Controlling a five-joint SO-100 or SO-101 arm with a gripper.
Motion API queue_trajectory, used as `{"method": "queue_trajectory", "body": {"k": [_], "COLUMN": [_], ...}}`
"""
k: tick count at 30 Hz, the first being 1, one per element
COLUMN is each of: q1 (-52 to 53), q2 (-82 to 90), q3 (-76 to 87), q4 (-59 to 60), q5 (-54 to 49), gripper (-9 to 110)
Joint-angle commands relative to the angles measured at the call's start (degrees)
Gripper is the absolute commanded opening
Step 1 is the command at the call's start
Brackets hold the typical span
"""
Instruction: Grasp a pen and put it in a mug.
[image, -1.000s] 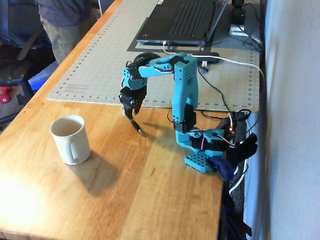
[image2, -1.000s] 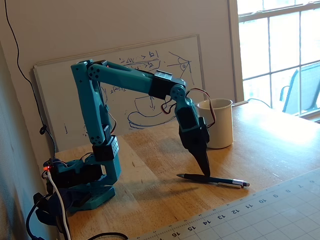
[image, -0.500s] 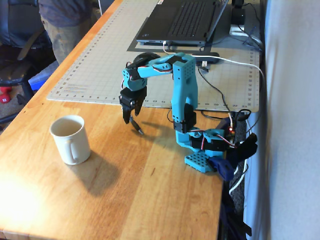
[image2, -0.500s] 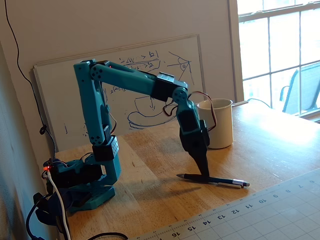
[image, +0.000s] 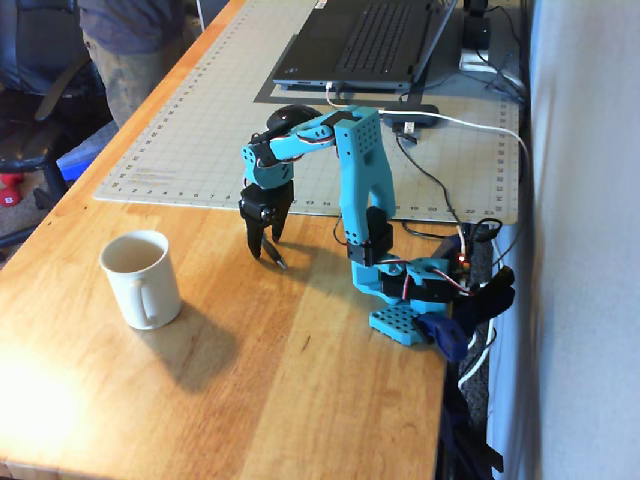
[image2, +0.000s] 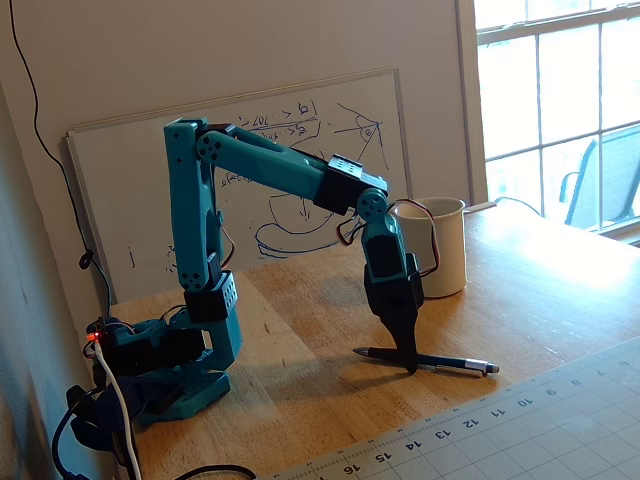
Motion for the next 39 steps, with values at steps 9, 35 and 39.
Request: {"method": "queue_trajectory", "body": {"k": [9, 35, 39], "q1": [-0.7, -8.6, -16.1], "q2": [3.2, 36.8, 40.7], "q3": [-1.1, 6.2, 7.1], "q4": [-1.0, -0.7, -0.9], "q5": [-0.2, 10.5, 27.6], "gripper": [5, 3, 3]}}
